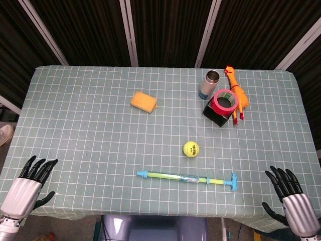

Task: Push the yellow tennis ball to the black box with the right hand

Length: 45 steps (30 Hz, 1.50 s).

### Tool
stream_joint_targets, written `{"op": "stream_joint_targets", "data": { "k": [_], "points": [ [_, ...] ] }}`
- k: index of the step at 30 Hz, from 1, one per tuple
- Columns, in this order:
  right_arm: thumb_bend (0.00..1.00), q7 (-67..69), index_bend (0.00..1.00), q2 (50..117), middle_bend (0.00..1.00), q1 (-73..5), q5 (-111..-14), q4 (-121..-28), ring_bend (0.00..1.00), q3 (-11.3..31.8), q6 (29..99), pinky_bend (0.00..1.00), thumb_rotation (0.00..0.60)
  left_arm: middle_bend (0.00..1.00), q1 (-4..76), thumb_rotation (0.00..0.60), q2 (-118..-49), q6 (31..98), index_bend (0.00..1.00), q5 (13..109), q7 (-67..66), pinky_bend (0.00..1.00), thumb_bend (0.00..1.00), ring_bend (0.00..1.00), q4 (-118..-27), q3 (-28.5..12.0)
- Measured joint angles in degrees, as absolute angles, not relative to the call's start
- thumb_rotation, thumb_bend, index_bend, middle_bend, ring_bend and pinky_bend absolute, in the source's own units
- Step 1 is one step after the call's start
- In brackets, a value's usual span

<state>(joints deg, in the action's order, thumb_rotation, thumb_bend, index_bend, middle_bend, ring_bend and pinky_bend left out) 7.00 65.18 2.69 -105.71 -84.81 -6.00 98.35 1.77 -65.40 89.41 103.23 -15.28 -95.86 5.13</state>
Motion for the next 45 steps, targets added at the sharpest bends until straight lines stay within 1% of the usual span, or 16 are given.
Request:
{"op": "stream_joint_targets", "data": {
  "k": [8,10,12,13,15,17,18,21,22,25,29,34,39,45],
  "points": [
    [0.29,6.66,0.00,65.29,0.00,2.53,-105.99,-84.97,0.00,-6.06,98.11,0.01,0.600,0.16,1.85,0.600,-65.54,88.92,0.00,102.82,-15.48,0.03,0.16,0.10,-95.79,5.07],
    [0.29,6.67,0.00,65.58,0.00,2.35,-106.30,-85.02,0.01,-6.18,97.81,0.03,0.600,0.16,1.90,0.600,-65.67,88.74,0.00,102.58,-15.78,0.03,0.16,0.10,-95.81,4.97],
    [0.29,6.84,0.00,66.10,0.01,2.11,-106.85,-85.24,0.06,-6.33,97.55,0.12,0.600,0.16,1.97,0.600,-65.80,88.37,0.00,102.41,-16.17,0.03,0.16,0.10,-95.80,4.96],
    [0.29,6.92,0.00,66.40,0.03,2.01,-107.11,-85.32,0.11,-6.40,97.49,0.22,0.600,0.16,2.06,0.600,-65.87,88.11,0.00,102.24,-16.20,0.03,0.16,0.10,-95.86,4.93],
    [0.29,7.30,0.01,67.30,0.10,1.87,-107.46,-85.83,0.22,-6.58,97.34,0.47,0.600,0.15,2.17,0.600,-66.03,88.02,0.00,102.04,-16.40,0.03,0.16,0.10,-95.93,4.73],
    [0.29,7.98,0.04,68.10,0.16,1.76,-107.85,-86.35,0.31,-6.89,97.13,0.62,0.600,0.13,2.36,0.600,-66.36,88.03,0.00,102.14,-16.68,0.03,0.16,0.10,-95.79,4.50],
    [0.30,8.79,0.08,68.53,0.19,1.65,-108.12,-86.78,0.35,-7.28,96.78,0.65,0.600,0.13,2.41,0.600,-66.46,88.06,0.00,102.21,-16.56,0.03,0.16,0.10,-95.74,4.46],
    [0.34,11.75,0.18,69.12,0.26,0.89,-108.86,-88.60,0.41,-8.81,94.57,0.67,0.600,0.12,2.55,0.600,-66.98,88.70,0.00,102.64,-16.14,0.03,0.16,0.10,-95.27,4.09],
    [0.35,12.80,0.19,69.22,0.27,0.55,-109.00,-89.44,0.41,-9.30,93.56,0.67,0.600,0.12,2.59,0.600,-67.31,89.10,0.00,102.86,-16.37,0.03,0.17,0.10,-95.00,3.86],
    [0.37,15.62,0.20,69.72,0.28,-0.81,-108.93,-92.91,0.42,-10.46,89.86,0.67,0.600,0.12,2.95,0.600,-68.01,89.16,0.00,103.05,-16.94,0.03,0.17,0.10,-94.86,3.34],
    [0.41,16.46,0.20,70.56,0.28,-3.05,-107.11,-96.56,0.42,-10.58,84.30,0.67,0.600,0.11,3.74,0.600,-68.08,87.80,0.00,102.37,-16.90,0.03,0.17,0.10,-95.32,2.94],
    [0.44,18.05,0.16,72.36,0.28,-6.62,-101.69,-101.85,0.42,-8.95,77.47,0.67,0.600,0.10,4.75,0.600,-68.34,86.33,0.00,100.71,-17.44,0.03,0.17,0.09,-95.49,1.96],
    [0.45,20.47,0.15,74.24,0.28,-9.52,-97.30,-104.13,0.41,-7.02,72.27,0.65,0.600,0.09,5.39,0.600,-68.49,85.66,0.00,99.52,-17.02,0.03,0.17,0.07,-95.00,1.25],
    [0.46,18.75,0.10,78.11,0.25,-12.78,-90.48,-105.55,0.36,-3.22,67.00,0.62,0.600,0.09,6.02,0.600,-68.29,84.43,0.00,97.16,-15.34,0.03,0.17,0.07,-94.34,0.64]
  ]
}}
